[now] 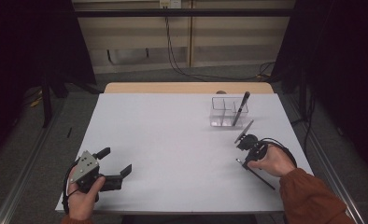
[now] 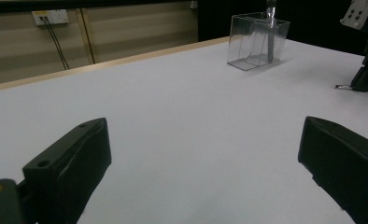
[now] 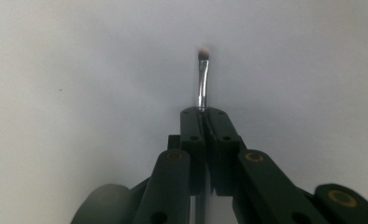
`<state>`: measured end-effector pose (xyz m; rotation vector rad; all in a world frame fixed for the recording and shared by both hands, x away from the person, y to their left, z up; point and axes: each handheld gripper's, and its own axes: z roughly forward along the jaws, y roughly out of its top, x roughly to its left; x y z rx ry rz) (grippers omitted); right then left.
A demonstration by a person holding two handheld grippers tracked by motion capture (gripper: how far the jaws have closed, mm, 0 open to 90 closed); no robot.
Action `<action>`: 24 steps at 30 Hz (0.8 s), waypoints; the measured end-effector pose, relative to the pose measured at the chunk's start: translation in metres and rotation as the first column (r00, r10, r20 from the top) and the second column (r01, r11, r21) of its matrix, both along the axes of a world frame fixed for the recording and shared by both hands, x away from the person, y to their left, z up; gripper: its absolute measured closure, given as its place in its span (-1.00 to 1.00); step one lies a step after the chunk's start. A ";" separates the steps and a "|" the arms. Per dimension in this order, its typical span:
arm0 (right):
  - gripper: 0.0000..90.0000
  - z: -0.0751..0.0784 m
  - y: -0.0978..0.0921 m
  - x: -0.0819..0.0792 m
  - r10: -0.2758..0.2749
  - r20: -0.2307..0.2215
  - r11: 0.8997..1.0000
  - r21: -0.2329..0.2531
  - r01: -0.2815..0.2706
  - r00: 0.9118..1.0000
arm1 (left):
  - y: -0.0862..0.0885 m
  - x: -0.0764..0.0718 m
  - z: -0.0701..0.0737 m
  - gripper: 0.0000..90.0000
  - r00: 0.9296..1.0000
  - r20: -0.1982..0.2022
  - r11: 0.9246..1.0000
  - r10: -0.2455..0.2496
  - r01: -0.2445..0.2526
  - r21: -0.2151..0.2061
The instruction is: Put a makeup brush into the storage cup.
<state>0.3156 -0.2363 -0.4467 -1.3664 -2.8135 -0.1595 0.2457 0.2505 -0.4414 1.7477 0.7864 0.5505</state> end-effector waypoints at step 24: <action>0.92 0.027 -0.014 -0.007 -0.046 0.149 0.988 0.154 0.023 0.988 | 0.000 0.000 0.000 -0.94 1.000 0.001 1.000 0.003 -0.003 0.000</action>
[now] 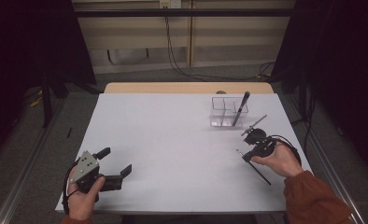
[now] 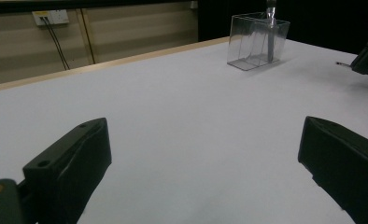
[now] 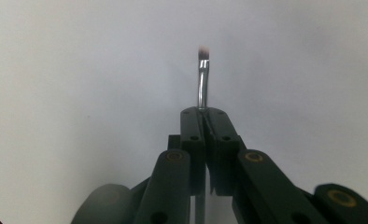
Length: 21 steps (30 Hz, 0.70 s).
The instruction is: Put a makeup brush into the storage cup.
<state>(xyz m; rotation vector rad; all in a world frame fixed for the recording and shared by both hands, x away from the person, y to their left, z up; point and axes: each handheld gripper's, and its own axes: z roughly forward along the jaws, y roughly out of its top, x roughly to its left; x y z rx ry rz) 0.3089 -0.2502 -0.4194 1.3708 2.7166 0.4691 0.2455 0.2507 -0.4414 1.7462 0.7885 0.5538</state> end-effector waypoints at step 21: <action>0.92 0.021 -0.016 -0.007 -0.099 0.225 0.983 0.173 0.061 0.969 | 0.000 0.000 0.000 -0.94 1.000 0.006 1.000 0.000 0.000 -0.004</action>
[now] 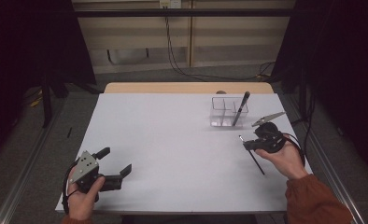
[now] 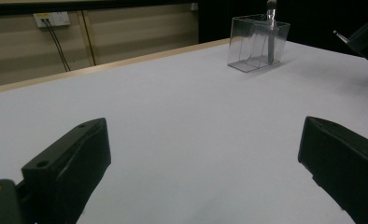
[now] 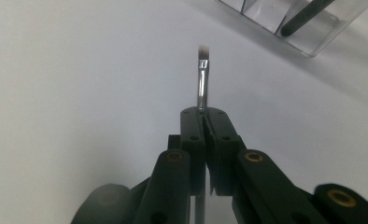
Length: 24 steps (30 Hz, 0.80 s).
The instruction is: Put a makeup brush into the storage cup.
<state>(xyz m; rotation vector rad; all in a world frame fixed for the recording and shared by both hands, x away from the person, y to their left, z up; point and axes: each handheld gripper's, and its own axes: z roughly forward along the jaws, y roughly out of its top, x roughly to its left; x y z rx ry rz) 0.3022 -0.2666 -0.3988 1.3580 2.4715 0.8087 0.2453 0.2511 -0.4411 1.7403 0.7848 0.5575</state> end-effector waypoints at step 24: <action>0.92 -0.002 -0.013 -0.017 -0.004 0.271 0.973 0.223 -0.058 0.963 | 0.000 0.001 0.000 -0.94 1.000 -0.002 1.000 0.004 -0.004 0.002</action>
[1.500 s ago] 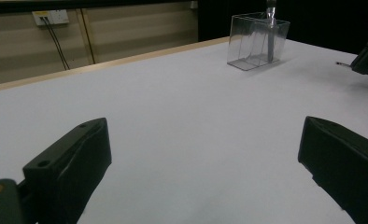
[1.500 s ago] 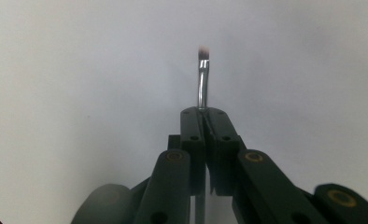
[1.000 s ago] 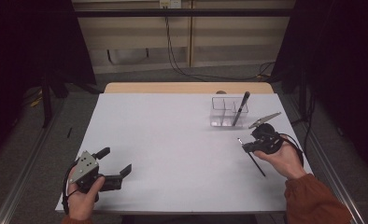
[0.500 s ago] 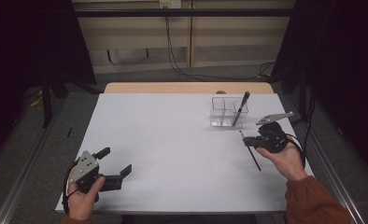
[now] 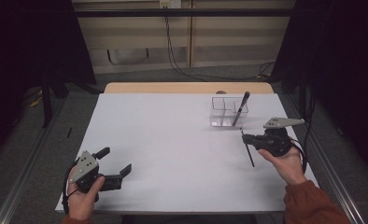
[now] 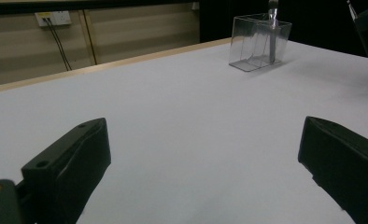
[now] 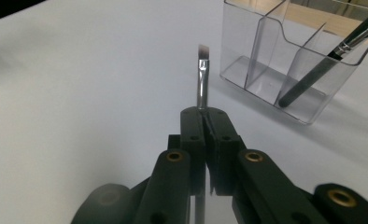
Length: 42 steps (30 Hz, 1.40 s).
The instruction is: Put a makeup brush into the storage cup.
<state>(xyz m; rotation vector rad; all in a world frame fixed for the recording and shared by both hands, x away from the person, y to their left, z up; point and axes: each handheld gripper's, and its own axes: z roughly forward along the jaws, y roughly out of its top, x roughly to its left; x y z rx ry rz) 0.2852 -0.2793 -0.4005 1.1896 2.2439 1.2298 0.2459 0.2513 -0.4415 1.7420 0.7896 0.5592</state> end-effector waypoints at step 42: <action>0.92 0.002 -0.003 -0.007 -0.093 0.225 0.975 0.220 0.042 0.970 | 0.000 0.000 0.000 -0.94 1.000 0.001 1.000 0.001 -0.001 -0.001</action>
